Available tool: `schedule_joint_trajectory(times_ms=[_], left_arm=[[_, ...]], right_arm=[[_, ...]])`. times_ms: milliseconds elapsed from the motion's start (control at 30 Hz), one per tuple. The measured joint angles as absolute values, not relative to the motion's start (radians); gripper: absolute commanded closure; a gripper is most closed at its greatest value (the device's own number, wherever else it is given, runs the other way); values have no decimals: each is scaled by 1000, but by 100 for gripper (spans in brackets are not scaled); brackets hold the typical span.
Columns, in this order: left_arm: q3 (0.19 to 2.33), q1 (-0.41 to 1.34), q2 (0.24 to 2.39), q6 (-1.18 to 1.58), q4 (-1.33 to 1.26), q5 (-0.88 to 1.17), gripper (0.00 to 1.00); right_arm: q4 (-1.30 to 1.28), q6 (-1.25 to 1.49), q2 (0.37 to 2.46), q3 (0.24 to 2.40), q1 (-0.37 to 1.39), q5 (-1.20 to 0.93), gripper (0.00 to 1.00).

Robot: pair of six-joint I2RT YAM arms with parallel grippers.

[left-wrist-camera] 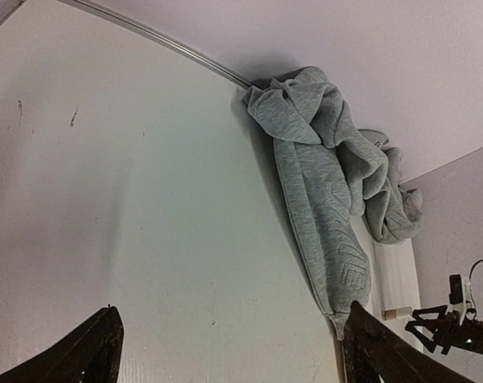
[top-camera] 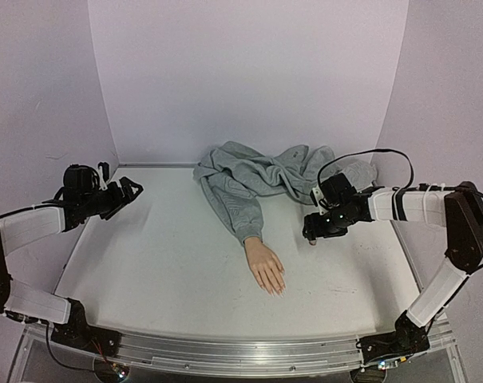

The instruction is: Paint the nails

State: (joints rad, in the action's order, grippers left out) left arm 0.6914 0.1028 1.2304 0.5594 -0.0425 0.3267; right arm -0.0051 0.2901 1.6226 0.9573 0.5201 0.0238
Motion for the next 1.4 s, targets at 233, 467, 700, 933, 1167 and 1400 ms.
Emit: schedule_joint_trajectory(times_ms=[233, 467, 700, 933, 1167, 1400], left_arm=[[694, 103, 1238, 579, -44, 372, 4], [699, 103, 1251, 586, -43, 394, 5], [701, 103, 1260, 600, -44, 413, 6], [719, 111, 1280, 604, -43, 436, 5], [750, 238, 1282, 580, -41, 440, 1], [846, 448, 1254, 372, -42, 522, 3]], right_arm=[[-19, 311, 1648, 978, 525, 101, 43], [-19, 316, 1690, 997, 527, 133, 49], [-16, 318, 1719, 1011, 527, 136, 64], [-13, 326, 1720, 1013, 528, 136, 88], [-13, 345, 1711, 1013, 529, 78, 97], [0, 362, 1625, 1037, 535, -159, 100]])
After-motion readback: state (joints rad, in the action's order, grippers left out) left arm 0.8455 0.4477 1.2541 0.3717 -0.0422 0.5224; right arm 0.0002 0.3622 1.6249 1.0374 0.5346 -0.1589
